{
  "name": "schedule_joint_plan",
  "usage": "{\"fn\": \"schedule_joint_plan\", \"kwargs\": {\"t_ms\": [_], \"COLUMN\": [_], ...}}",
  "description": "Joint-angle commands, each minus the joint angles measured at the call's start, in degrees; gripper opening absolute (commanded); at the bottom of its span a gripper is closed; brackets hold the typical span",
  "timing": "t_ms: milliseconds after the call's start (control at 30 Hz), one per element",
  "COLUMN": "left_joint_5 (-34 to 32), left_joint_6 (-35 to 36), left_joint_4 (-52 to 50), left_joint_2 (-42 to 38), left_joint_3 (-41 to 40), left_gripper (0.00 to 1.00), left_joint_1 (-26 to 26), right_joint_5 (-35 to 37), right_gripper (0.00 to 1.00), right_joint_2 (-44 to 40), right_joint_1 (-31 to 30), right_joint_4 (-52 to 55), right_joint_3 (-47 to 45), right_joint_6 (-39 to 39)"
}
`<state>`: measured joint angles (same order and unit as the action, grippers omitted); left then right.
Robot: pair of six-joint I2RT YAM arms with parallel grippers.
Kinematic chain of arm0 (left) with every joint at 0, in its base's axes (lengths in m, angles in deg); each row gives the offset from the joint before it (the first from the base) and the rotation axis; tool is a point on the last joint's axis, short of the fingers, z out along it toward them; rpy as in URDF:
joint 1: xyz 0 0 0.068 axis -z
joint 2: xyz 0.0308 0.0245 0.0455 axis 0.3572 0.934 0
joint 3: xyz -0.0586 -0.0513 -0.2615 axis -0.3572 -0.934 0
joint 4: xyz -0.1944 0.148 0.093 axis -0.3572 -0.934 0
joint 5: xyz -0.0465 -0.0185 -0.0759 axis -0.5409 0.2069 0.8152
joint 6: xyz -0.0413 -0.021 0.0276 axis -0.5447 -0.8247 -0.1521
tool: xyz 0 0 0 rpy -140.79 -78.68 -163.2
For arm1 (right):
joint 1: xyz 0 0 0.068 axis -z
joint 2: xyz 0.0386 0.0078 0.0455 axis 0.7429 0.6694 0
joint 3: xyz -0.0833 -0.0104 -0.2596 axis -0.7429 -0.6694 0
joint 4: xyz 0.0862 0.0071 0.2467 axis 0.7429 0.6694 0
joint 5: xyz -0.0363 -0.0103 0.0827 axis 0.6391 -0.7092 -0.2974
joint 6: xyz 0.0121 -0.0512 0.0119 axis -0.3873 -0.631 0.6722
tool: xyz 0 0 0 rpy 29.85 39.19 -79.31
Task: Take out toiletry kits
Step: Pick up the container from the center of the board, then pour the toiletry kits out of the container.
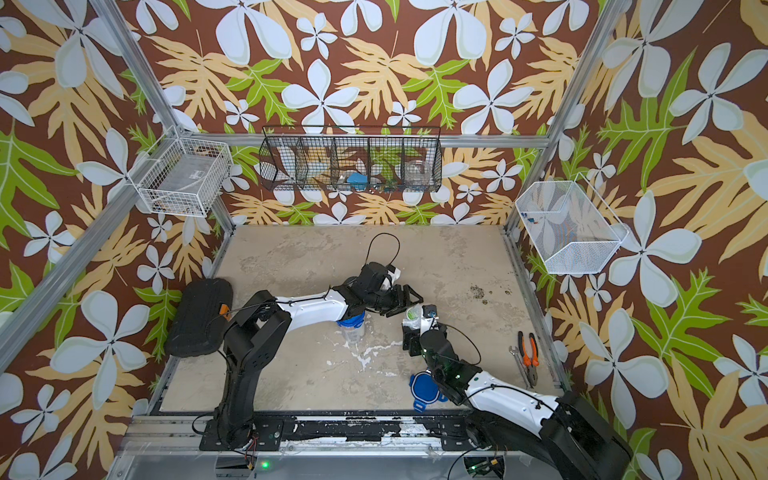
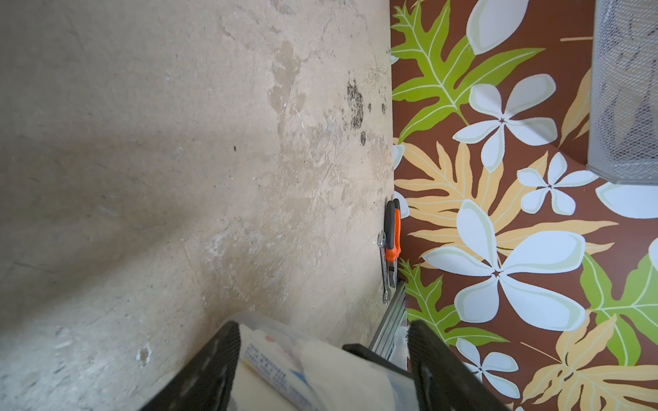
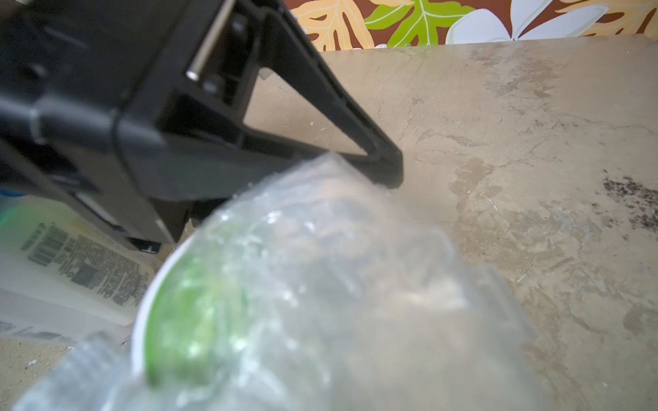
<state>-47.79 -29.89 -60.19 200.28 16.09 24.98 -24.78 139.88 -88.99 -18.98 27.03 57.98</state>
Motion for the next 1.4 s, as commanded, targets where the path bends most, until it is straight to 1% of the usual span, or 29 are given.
{"fn": "schedule_joint_plan", "kwargs": {"t_ms": [0,67,167,267,367,500,567,667,700,800,900,967,1133,1233,1333,1367], "left_joint_5": [1.7,1.6,1.5,1.5,1.1,0.5,-0.6,-3.7,-4.4,-4.1,-2.7,-3.1,-3.2,-2.6,-1.7,-1.7], "left_joint_6": [1.0,1.2,1.4,1.6,2.2,3.5,5.0,8.6,9.5,11.2,12.5,13.1,14.7,16.0,17.0,17.3], "left_joint_4": [-2.3,-2.3,-2.3,-2.4,-3.3,-4.9,-6.7,-11.4,-12.5,-14.9,-18.0,-19.5,-22.6,-23.6,-23.8,-23.8], "left_joint_2": [0.4,0.3,0.0,-0.1,0.1,0.3,0.4,0.8,1.1,3.3,7.2,9.3,13.6,16.0,17.7,17.7], "left_joint_3": [-0.4,-0.7,-0.7,-0.2,1.2,2.6,3.4,5.8,6.6,10.0,14.4,16.5,19.4,20.2,21.0,21.2], "left_gripper": [0.76,0.76,0.76,0.77,0.78,0.78,0.78,0.79,0.79,0.8,0.79,0.79,0.79,0.79,0.79,0.79], "left_joint_1": [0.2,0.2,0.2,0.1,0.1,0.1,0.1,0.1,0.1,0.0,0.1,0.1,0.1,0.1,0.1,0.1], "right_joint_5": [-1.7,-1.8,-2.1,-2.9,-4.1,-6.3,-8.2,-11.5,-13.7,-20.1,-27.5,-31.7,-40.3,-39.2,-35.3,-34.1], "right_gripper": [0.75,0.71,0.66,0.62,0.6,0.57,0.56,0.56,0.56,0.53,0.52,0.51,0.51,0.53,0.64,0.69], "right_joint_2": [0.9,0.5,-1.6,-5.1,-8.3,-8.7,-6.3,0.1,2.9,8.1,11.7,14.5,20.5,23.9,26.5,27.4], "right_joint_1": [-0.1,-0.1,-0.1,-0.1,-0.2,-0.1,-0.1,1.3,2.9,8.2,14.1,17.1,24.4,25.3,25.3,25.3], "right_joint_4": [-4.9,-3.8,0.7,8.9,20.0,31.4,34.9,40.5,42.2,44.3,44.5,45.8,45.8,46.8,48.3,49.2], "right_joint_3": [-0.3,0.2,1.2,3.0,6.1,9.6,11.9,17.0,18.9,21.7,23.3,24.8,25.1,26.5,28.9,30.0], "right_joint_6": [-0.3,-0.5,0.3,2.7,7.7,13.3,14.3,14.6,14.5,14.0,12.9,11.9,10.5,8.8,7.4,6.8]}}
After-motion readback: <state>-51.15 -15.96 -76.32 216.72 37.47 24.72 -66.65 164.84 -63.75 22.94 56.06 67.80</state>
